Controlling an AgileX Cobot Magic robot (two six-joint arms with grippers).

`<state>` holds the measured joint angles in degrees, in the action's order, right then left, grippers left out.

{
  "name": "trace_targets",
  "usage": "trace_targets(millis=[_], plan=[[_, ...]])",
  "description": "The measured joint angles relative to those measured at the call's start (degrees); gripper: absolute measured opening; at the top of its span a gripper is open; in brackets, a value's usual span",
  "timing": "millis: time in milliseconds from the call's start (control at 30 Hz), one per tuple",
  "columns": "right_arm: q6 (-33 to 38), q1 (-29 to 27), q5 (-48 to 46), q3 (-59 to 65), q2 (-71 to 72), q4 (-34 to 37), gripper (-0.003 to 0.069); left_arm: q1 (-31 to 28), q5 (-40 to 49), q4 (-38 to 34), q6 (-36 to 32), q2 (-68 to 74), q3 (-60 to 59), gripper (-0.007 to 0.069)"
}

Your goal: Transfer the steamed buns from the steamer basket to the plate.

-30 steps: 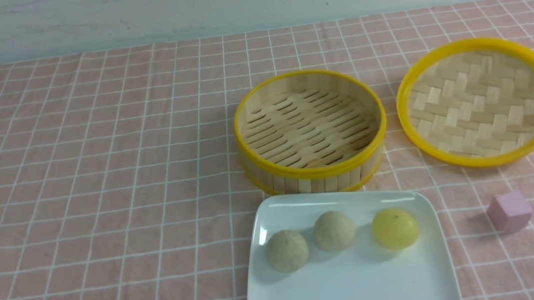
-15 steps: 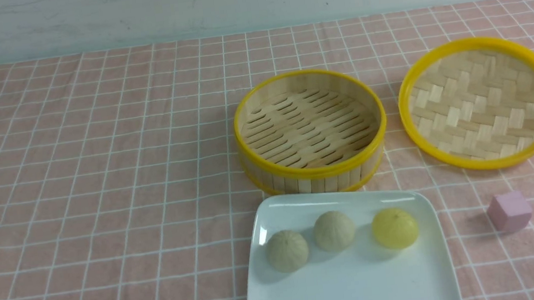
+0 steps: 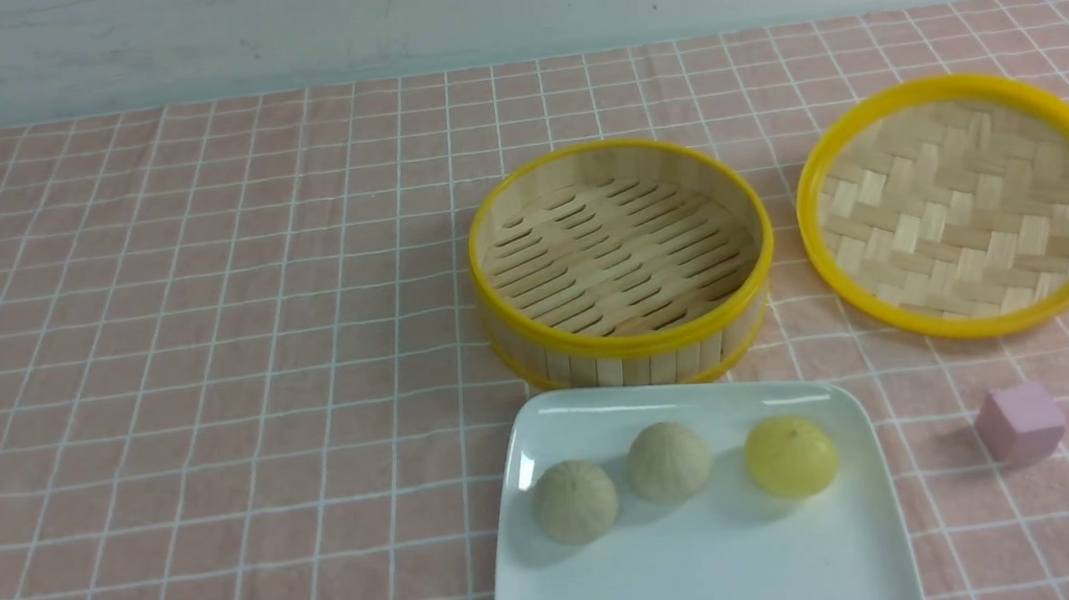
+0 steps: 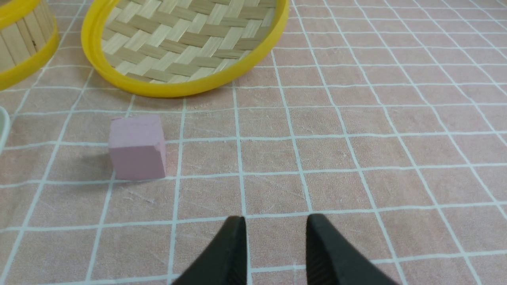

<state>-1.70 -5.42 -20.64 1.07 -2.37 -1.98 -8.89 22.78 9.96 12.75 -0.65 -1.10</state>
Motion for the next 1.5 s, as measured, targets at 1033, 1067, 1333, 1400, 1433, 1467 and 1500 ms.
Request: trace_targets(millis=[1033, 1067, 1333, 1400, 1433, 1467, 1500], plan=[[0.00, 0.00, -0.05, -0.02, 0.00, 0.00, 0.0239, 0.00, 0.00, 0.00, 0.00, 0.00, 0.00, 0.0421], [0.00, 0.00, -0.05, -0.02, 0.00, 0.00, 0.0239, 0.00, 0.00, 0.00, 0.00, 0.00, 0.00, 0.0421], [0.00, 0.00, -0.05, -0.02, 0.00, 0.00, 0.0239, 1.64, 0.00, 0.05, 0.00, 0.00, 0.00, 0.0421], [0.00, 0.00, -0.05, -0.02, 0.00, 0.00, 0.0239, 2.29, 0.00, 0.05, 0.00, 0.00, 0.00, 0.0421], [0.00, 0.00, -0.05, -0.02, 0.00, 0.00, 0.0239, 2.36, 0.00, 0.05, 0.00, 0.00, 0.00, 0.0421], [0.00, 0.00, -0.05, -0.02, 0.00, 0.00, 0.0239, 2.42, 0.00, 0.05, 0.00, 0.00, 0.00, 0.0421], [0.00, 0.00, -0.05, -0.02, 0.00, 0.00, 0.0239, 2.70, 0.00, 0.05, 0.00, 0.00, 0.00, 0.0421]])
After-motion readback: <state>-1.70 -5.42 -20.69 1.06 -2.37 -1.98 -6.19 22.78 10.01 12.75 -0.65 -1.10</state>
